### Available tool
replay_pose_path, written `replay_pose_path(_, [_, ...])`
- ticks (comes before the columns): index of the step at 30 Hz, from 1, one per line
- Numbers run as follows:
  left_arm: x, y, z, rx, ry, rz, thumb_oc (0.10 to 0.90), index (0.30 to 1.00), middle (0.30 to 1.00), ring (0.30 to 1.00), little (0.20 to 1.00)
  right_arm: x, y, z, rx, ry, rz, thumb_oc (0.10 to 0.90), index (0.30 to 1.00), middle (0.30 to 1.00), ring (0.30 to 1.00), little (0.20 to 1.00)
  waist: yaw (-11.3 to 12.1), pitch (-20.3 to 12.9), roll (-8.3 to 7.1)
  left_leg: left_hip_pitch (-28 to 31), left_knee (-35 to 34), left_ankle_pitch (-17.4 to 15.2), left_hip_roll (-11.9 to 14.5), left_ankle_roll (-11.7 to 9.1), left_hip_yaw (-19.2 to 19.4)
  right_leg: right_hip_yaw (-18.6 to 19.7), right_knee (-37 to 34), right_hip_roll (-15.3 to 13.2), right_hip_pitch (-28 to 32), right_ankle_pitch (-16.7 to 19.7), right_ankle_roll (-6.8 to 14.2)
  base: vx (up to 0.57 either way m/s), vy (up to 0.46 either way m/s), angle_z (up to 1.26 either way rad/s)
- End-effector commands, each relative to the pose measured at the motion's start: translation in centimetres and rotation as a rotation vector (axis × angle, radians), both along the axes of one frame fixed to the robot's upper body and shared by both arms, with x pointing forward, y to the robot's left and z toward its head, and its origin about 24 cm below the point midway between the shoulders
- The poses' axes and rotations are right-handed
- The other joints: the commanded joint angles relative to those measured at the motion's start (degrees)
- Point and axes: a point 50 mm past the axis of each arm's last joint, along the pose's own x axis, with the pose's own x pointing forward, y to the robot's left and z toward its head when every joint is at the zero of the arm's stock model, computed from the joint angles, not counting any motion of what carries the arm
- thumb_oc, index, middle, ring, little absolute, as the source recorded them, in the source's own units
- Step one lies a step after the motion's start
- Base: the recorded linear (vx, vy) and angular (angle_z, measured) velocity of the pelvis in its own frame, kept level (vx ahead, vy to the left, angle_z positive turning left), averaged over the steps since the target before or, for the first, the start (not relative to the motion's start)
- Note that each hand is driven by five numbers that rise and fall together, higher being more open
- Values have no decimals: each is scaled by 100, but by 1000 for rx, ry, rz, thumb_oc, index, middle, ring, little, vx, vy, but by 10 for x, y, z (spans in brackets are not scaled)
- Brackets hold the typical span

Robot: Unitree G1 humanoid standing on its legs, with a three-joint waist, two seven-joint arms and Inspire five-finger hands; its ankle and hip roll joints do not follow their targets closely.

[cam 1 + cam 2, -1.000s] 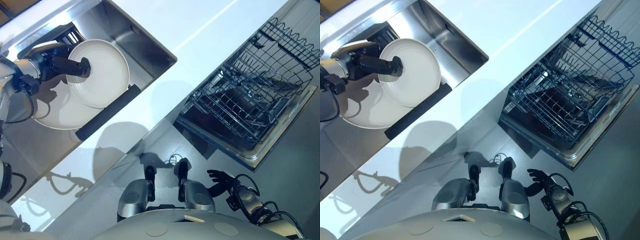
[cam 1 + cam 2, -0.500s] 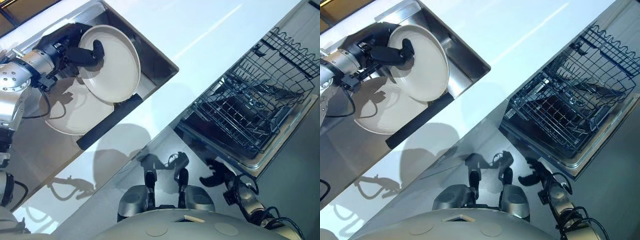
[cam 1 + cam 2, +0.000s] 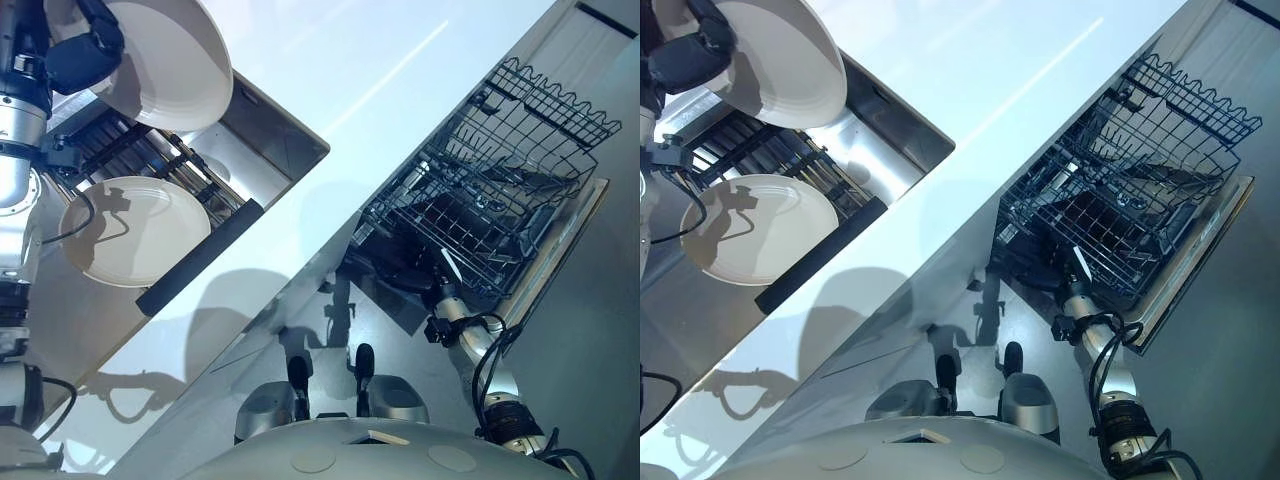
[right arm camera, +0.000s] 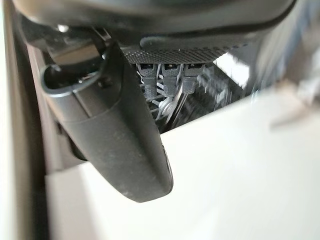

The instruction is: Pick up plates and place into dishwasher.

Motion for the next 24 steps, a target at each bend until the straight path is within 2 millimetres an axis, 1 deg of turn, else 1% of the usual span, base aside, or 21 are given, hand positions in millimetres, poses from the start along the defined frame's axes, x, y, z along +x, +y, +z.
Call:
replay_pose_path(1, [-24, 11, 32, -56, -291, 46, 100, 300, 300, 300, 200, 12, -18, 52, 120, -271, -67, 800, 900, 900, 900, 900, -259, -898, 355, -367, -197, 14, 25, -141, -55, -128, 996, 285, -393, -1121, 53, -37, -4, -15])
replay_pose_path(2, [-26, 9, 29, -52, -307, 56, 100, 300, 300, 300, 200, 13, -19, 59, 118, -299, -76, 800, 900, 900, 900, 900, -282, -903, 357, -357, -211, 22, 33, -146, -37, -121, 990, 289, -389, -1120, 49, -40, 0, -13])
replay_pose_path(3, [-29, 6, 27, -46, -338, 73, 100, 300, 300, 300, 200, 15, -25, 74, 95, -366, -110, 800, 900, 900, 900, 900, -320, -914, 358, -349, -228, 35, 45, -155, -9, -100, 980, 297, -386, -1120, 40, -29, 1, -10])
replay_pose_path(4, [-30, 5, 26, -46, -341, 76, 100, 300, 300, 300, 200, 15, -26, 75, 92, -370, -113, 800, 900, 900, 900, 900, -322, -915, 362, -347, -231, 36, 46, -156, -6, -96, 979, 298, -385, -1120, 39, -35, 2, -9])
replay_pose_path(8, [-41, -4, 20, -15, -437, 124, 100, 300, 300, 300, 200, 18, -39, 114, -11, -535, -136, 800, 900, 900, 900, 900, -393, -932, 344, -324, -237, 44, 63, -164, 42, -49, 993, 319, -383, -1129, 6, -26, 1, -12])
replay_pose_path(10, [-47, -8, 18, 9, -479, 141, 100, 300, 300, 300, 200, 18, -47, 130, -31, -603, -147, 800, 900, 900, 900, 900, -412, -954, 326, -310, -239, 39, 67, -166, 63, -30, 1001, 331, -374, -1139, -6, -21, -8, -8])
replay_pose_path(12, [-51, -11, 20, 33, -510, 146, 100, 300, 300, 300, 200, 16, -62, 149, -95, -686, -224, 800, 900, 900, 900, 900, -430, -977, 310, -294, -250, 40, 74, -175, 86, -27, 1001, 344, -363, -1140, -13, -13, -13, -10])
replay_pose_path(14, [-55, -16, 21, 52, -543, 152, 100, 300, 300, 300, 200, 12, -75, 173, -203, -793, -293, 800, 900, 900, 900, 900, -458, -998, 295, -270, -254, 32, 80, -179, 104, -11, 1014, 359, -351, -1153, -19, -1, -5, -3])
replay_pose_path(17, [-56, -20, 25, 89, -557, 155, 100, 300, 300, 300, 200, 6, -89, 198, -330, -887, -342, 800, 900, 900, 900, 900, -493, -1034, 287, -252, -248, 21, 82, -188, 133, 16, 1043, 373, -350, -1164, -20, 0, 0, 0])
replay_pose_path(21, [-55, -24, 26, 128, -539, 138, 100, 300, 300, 300, 200, -2, -104, 226, -394, -1008, -429, 800, 900, 900, 900, 900, -517, -1067, 272, -217, -267, 3, 93, -197, 153, 44, 1062, 405, -335, -1177, -21, -1, -16, -4])
replay_pose_path(22, [-53, -25, 26, 125, -537, 130, 100, 300, 300, 300, 200, -3, -106, 232, -411, -1042, -438, 800, 900, 900, 900, 900, -522, -1072, 271, -209, -268, -4, 93, -202, 156, 44, 1063, 408, -328, -1180, -17, -5, -18, -8])
replay_pose_path(24, [-51, -30, 26, 117, -539, 111, 100, 300, 300, 300, 200, -3, -101, 243, -423, -1098, -365, 800, 900, 900, 900, 900, -516, -1085, 269, -196, -269, -10, 88, -197, 142, 39, 1068, 412, -321, -1182, -13, -5, -9, -3])
